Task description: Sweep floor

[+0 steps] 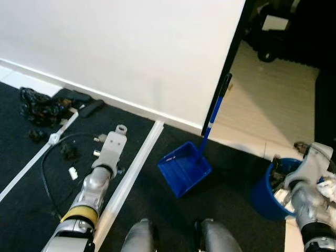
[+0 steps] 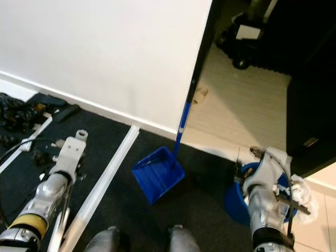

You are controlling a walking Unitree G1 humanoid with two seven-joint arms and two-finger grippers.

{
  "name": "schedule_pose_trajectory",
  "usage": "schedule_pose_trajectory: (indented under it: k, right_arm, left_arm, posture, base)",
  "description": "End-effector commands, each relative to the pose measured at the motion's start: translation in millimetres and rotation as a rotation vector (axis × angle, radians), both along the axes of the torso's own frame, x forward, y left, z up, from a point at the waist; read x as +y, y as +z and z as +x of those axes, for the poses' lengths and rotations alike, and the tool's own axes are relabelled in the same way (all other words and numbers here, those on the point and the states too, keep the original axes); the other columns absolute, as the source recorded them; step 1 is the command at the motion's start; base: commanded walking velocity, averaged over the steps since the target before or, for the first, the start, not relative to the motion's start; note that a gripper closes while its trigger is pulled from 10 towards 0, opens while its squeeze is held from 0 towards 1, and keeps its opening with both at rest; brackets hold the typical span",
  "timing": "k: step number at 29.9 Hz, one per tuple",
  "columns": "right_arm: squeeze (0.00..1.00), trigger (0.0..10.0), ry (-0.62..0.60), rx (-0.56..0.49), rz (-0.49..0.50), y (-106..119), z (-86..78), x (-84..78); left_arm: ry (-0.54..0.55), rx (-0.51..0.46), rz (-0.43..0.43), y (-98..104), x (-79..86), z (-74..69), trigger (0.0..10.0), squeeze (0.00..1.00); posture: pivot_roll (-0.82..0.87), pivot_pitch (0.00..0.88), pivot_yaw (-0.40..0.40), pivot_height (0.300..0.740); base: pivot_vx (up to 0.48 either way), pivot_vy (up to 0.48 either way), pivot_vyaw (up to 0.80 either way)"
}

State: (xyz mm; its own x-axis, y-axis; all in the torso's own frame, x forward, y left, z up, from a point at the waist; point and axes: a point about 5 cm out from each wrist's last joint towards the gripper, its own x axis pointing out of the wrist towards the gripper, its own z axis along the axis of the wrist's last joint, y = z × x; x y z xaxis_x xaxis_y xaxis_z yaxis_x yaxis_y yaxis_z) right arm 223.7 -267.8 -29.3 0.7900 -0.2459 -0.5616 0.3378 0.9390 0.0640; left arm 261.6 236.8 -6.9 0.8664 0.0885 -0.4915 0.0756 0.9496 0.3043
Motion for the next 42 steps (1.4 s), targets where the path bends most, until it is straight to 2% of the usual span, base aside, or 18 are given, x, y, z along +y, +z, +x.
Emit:
schedule_pose_trajectory:
  k: [1, 2, 3, 5, 9, 15, 17, 18, 20, 21, 24, 25, 29, 32, 33, 34, 37, 42]
  right_arm:
    - [0.0, 10.0, 0.05, 0.071, 0.022, -19, -12.8, 22.6]
    - [0.0, 10.0, 0.05, 0.071, 0.022, -19, -12.8, 22.6]
    - [0.0, 10.0, 0.068, 0.079, 0.075, -27, -17.9, 36.8]
    - [0.0, 10.0, 0.076, 0.081, 0.086, -29, -19.4, 40.4]
    - [0.0, 10.0, 0.128, 0.117, 0.069, -37, -28.5, 53.7]
    - [0.0, 10.0, 0.135, 0.119, 0.057, -39, -30.7, 57.6]
    - [0.0, 10.0, 0.153, 0.14, 0.031, -41, -33.2, 61.2]
    - [0.0, 10.0, 0.164, 0.15, 0.02, -43, -34.7, 62.8]
    - [0.0, 10.0, 0.173, 0.158, 0.015, -44, -37.0, 64.7]
    - [0.0, 10.0, 0.173, 0.158, 0.015, -44, -37.0, 64.7]
    - [0.0, 10.0, 0.183, 0.168, 0.008, -46, -39.6, 65.0]
    - [0.0, 10.0, 0.183, 0.168, 0.008, -46, -39.6, 65.0]
    - [0.0, 10.0, 0.198, 0.183, -0.013, -46, -42.1, 59.3]
    - [0.0, 10.0, 0.214, 0.191, -0.023, -46, -42.7, 58.1]
    - [0.0, 10.0, 0.254, 0.205, -0.046, -47, -43.5, 57.7]
    - [0.0, 10.0, 0.254, 0.205, -0.046, -47, -43.5, 57.7]
    - [0.0, 10.0, 0.34, 0.217, -0.086, -47, -42.7, 61.4]
    - [0.0, 10.0, 0.435, 0.225, -0.123, -47, -41.6, 69.1]
  left_arm:
    - [0.057, 0.018, -0.072, -12, -6.8, -9.8, 10.0, 0.0]
    - [0.057, 0.018, -0.072, -12, -6.8, -9.8, 10.0, 0.0]
    - [0.097, 0.034, -0.08, -21, -5.5, -19.6, 10.0, 0.0]
    - [0.117, 0.039, -0.082, -23, -4.8, -22.8, 10.0, 0.0]
    - [0.201, 0.081, -0.119, -39, -4.8, -43.5, 10.0, 0.0]
    - [0.187, 0.106, -0.144, -44, -10.7, -49.3, 10.0, 0.0]
    - [0.14, 0.232, -0.082, -55, -12.2, -58.1, 10.0, 0.0]
    - [0.128, 0.357, -0.011, -62, -6.7, -68.5, 10.0, 0.0]
    - [0.121, 0.533, 0.091, -71, 5.2, -85.7, 10.0, 0.0]
    - [0.121, 0.533, 0.091, -71, 5.2, -85.7, 10.0, 0.0]
    - [0.175, 0.715, 0.092, -78, 16.3, -107.8, 10.0, 0.0]
    - [0.175, 0.715, 0.092, -78, 16.3, -107.8, 10.0, 0.0]
    - [0.199, 0.828, 0.043, -82, 16.0, -121.2, 10.0, 0.0]
    - [0.21, 0.833, 0.022, -83, 14.1, -122.8, 10.0, 0.0]
    - [0.219, 0.79, -0.038, -85, 5.2, -121.3, 10.0, 0.0]
    - [0.219, 0.79, -0.038, -85, 5.2, -121.3, 10.0, 0.0]
    - [0.235, 0.652, -0.157, -85, -11.9, -108.8, 10.0, 0.0]
    - [0.274, 0.61, -0.184, -86, -13.9, -108.2, 10.0, 0.0]
  posture:
    - [0.07, 0.0, -0.029, 0.74]
    - [0.07, 0.0, -0.029, 0.74]
    - [0.07, 0.0, -0.033, 0.74]
    - [0.07, 0.0, -0.033, 0.74]
    - [0.07, 0.0, -0.053, 0.74]
    - [0.08, 0.0, -0.06, 0.74]
    - [0.09, 0.0, -0.063, 0.74]
    - [0.09, 0.0, -0.061, 0.74]
    - [0.1, 0.0, -0.056, 0.74]
    - [0.1, 0.0, -0.056, 0.74]
    - [0.1, 0.0, -0.051, 0.74]
    - [0.1, 0.0, -0.051, 0.74]
    - [0.11, 0.0, -0.053, 0.74]
    - [0.11, 0.0, -0.054, 0.74]
    - [0.11, 0.0, -0.057, 0.74]
    - [0.11, 0.0, -0.057, 0.74]
    - [0.1, 0.0, -0.059, 0.74]
    - [0.1, 0.0, -0.065, 0.74]
  base:
    - [0.0, 0.0, 0.0]
    - [0.0, 0.0, 0.0]
    - [0.0, 0.0, 0.0]
    - [0.0, 0.0, 0.0]
    - [0.0, 0.0, 0.0]
    - [0.0, 0.0, 0.0]
    - [0.0, 0.0, 0.0]
    - [0.0, 0.0, 0.0]
    - [0.0, 0.0, 0.0]
    - [0.0, 0.0, 0.0]
    - [0.0, 0.0, 0.0]
    - [0.0, 0.0, 0.0]
    - [0.0, 0.0, 0.0]
    - [0.0, 0.0, 0.0]
    - [0.0, 0.0, 0.0]
    - [0.0, 0.0, 0.0]
    - [0.0, 0.0, 0.0]
    - [0.0, 0.0, 0.0]
